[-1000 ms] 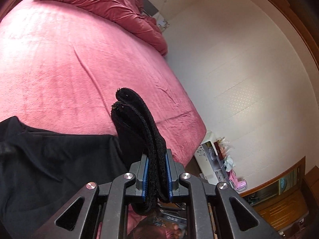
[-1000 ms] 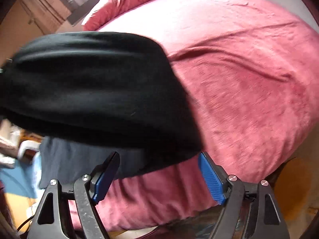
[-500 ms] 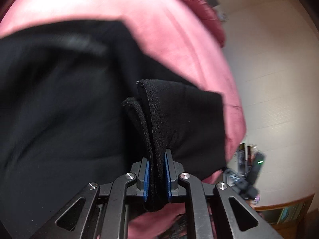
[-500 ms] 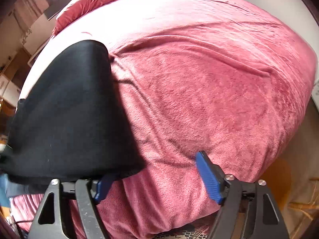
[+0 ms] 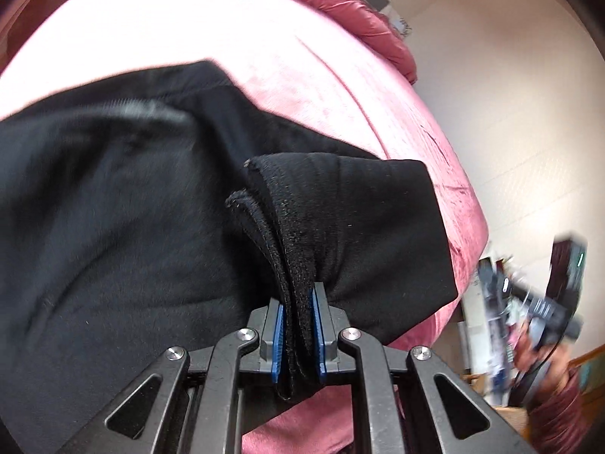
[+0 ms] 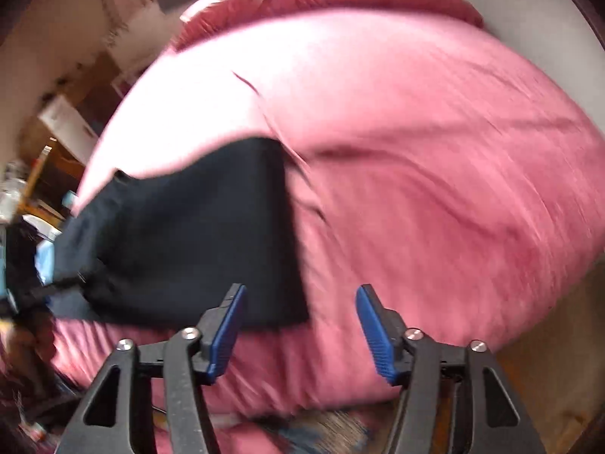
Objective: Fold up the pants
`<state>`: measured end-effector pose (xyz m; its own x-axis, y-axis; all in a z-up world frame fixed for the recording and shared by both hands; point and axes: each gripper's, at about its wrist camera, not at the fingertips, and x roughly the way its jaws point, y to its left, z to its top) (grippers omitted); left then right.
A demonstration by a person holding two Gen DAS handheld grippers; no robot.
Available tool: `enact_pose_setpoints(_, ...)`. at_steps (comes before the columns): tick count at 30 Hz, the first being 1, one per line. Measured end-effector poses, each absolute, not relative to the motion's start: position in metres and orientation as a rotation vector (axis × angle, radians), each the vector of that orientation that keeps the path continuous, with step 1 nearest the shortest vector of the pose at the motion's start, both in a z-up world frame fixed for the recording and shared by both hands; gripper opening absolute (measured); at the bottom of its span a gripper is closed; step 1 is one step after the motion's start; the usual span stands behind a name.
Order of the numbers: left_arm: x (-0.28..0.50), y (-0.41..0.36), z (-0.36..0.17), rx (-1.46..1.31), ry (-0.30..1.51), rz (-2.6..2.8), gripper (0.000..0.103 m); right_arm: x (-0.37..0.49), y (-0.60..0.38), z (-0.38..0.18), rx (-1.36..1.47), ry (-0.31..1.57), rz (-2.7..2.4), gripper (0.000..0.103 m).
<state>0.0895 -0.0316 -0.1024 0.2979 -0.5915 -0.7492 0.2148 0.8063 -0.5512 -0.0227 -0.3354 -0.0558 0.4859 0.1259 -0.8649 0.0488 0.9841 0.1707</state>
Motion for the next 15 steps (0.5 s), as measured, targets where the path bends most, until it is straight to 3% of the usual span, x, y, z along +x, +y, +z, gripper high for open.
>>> enact_pose_setpoints(5, 0.083, -0.037, -0.091, -0.325, 1.106, -0.548, 0.013, 0.039, -0.288, -0.059, 0.123, 1.014, 0.116, 0.058)
enact_pose_setpoints(9, 0.083, -0.041, -0.111, -0.286, 1.174, -0.507, 0.014, 0.083, -0.275, -0.098, 0.106, 1.086, 0.055, 0.058)
enact_pose_setpoints(12, 0.085, -0.031, -0.121, -0.411, 1.198, -0.502, 0.016, 0.100, -0.275, -0.129, 0.095, 1.169, 0.021, 0.059)
enact_pose_setpoints(15, 0.082, -0.027, -0.118, -0.438, 1.202, -0.488, 0.026, 0.098, -0.266, -0.127, 0.043, 1.143, 0.020, 0.061)
